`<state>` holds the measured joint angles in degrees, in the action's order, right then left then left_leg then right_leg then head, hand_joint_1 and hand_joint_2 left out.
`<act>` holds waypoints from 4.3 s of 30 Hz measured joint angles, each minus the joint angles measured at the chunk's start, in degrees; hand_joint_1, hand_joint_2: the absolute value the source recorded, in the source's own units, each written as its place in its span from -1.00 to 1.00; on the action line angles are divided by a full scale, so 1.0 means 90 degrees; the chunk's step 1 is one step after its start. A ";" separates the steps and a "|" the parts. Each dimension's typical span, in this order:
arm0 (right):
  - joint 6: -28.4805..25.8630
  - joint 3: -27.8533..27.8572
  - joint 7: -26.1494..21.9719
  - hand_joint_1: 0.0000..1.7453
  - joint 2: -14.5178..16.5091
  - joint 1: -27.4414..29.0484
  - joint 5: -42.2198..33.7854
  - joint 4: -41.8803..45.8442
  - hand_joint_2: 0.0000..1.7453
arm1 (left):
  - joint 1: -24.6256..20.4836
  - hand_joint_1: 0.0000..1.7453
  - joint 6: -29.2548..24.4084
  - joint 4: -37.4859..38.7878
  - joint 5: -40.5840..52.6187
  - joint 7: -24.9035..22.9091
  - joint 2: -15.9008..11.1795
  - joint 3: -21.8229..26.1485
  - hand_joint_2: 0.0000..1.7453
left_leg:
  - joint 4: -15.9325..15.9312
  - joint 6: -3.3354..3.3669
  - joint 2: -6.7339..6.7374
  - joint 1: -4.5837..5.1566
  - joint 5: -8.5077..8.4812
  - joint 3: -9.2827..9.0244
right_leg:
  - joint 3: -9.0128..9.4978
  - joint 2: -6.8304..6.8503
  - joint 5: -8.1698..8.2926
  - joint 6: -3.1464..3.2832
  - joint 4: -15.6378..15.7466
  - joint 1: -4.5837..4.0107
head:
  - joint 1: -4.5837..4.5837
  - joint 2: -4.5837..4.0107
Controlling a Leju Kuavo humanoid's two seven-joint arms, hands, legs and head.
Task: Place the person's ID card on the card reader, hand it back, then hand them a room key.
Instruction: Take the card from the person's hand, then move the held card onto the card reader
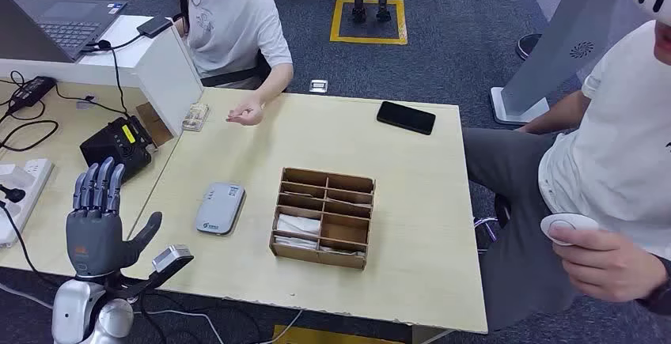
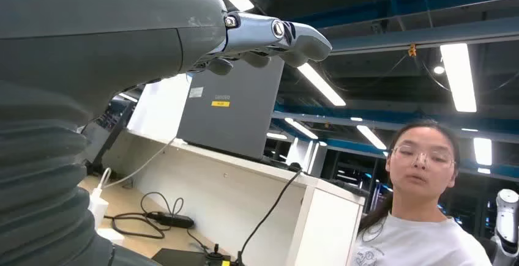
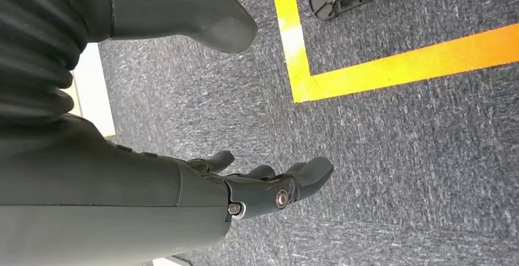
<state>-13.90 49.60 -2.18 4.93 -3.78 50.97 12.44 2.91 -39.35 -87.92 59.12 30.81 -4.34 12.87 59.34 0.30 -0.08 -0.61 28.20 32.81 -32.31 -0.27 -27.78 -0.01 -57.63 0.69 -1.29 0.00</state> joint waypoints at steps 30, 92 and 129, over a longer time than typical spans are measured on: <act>0.0001 0.0160 -0.0016 -1.00 0.0072 -0.0017 0.0341 -0.0005 1.00 | -0.0343 -1.00 -0.0035 0.0112 0.0286 0.0919 0.0726 0.0693 1.00 | 0.0000 0.0000 0.0000 0.0000 0.0000 0.0001 | 0.0000 0.0002 0.0001 0.0000 0.0000 0.0000 | 0.0000 0.0000; -0.0019 0.0508 -0.0075 -1.00 0.0110 -0.0063 0.0803 -0.0005 1.00 | -0.0587 1.00 0.1503 0.0961 -0.2770 -0.0176 -0.0002 0.0262 1.00 | 0.0001 -0.0004 -0.0001 0.0000 -0.0003 0.0000 | -0.0001 0.0001 0.0001 0.0000 -0.0001 0.0000 | 0.0000 0.0000; -0.0005 0.0752 -0.0030 -1.00 0.0242 -0.0105 0.1153 -0.0007 1.00 | -0.1892 1.00 0.2168 0.3017 -0.4323 -0.1515 0.0948 -0.1241 1.00 | 0.0007 -0.0004 0.0001 0.0002 -0.0004 0.0000 | -0.0002 -0.0003 0.0006 -0.0003 0.0000 0.0001 | -0.0001 0.0000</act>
<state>-13.94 56.37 -2.45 7.10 -4.72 61.35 12.37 -14.11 -19.85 -60.76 20.21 17.17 4.19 1.70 59.40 0.27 -0.07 -0.59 28.16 32.81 -32.33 -0.29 -27.72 -0.04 -57.64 0.70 -1.29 0.00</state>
